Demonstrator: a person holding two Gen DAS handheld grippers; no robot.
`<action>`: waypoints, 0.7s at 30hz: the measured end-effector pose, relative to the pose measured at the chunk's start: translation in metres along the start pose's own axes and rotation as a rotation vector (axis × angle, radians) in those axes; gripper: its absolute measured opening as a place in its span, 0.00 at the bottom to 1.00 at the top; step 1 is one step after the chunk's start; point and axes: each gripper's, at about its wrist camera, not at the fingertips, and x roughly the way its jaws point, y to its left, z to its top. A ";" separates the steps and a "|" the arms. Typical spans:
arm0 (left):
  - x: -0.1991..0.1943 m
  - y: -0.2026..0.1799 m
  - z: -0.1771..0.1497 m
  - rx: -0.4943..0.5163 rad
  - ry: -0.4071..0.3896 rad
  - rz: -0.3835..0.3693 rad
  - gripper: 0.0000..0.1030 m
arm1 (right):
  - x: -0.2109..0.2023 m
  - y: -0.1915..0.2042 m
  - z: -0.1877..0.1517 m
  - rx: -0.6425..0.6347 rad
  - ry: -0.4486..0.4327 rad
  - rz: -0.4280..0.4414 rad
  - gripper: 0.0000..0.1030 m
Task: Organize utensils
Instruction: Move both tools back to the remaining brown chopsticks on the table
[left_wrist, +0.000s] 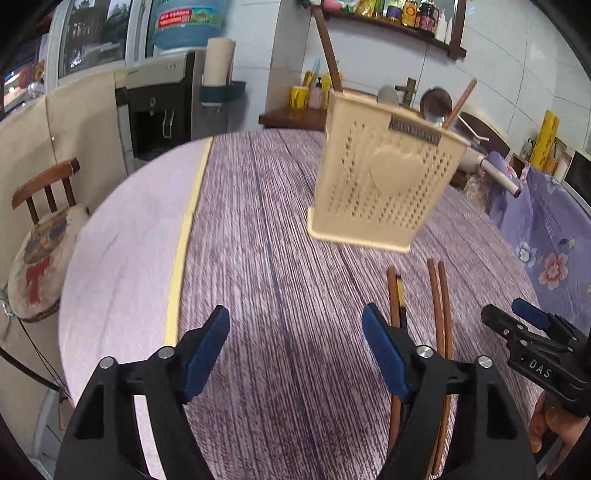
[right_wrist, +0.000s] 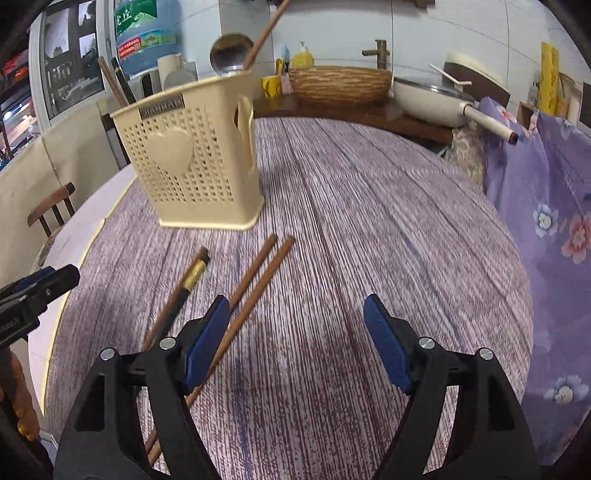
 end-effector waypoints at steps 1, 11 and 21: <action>0.002 -0.001 -0.004 0.001 0.010 -0.004 0.64 | 0.003 0.000 -0.002 0.008 0.012 0.013 0.71; 0.014 -0.022 -0.016 0.057 0.053 -0.033 0.55 | 0.022 0.018 0.000 -0.013 0.078 0.021 0.63; 0.025 -0.049 -0.024 0.158 0.097 -0.061 0.54 | 0.035 0.022 0.000 -0.060 0.115 -0.012 0.61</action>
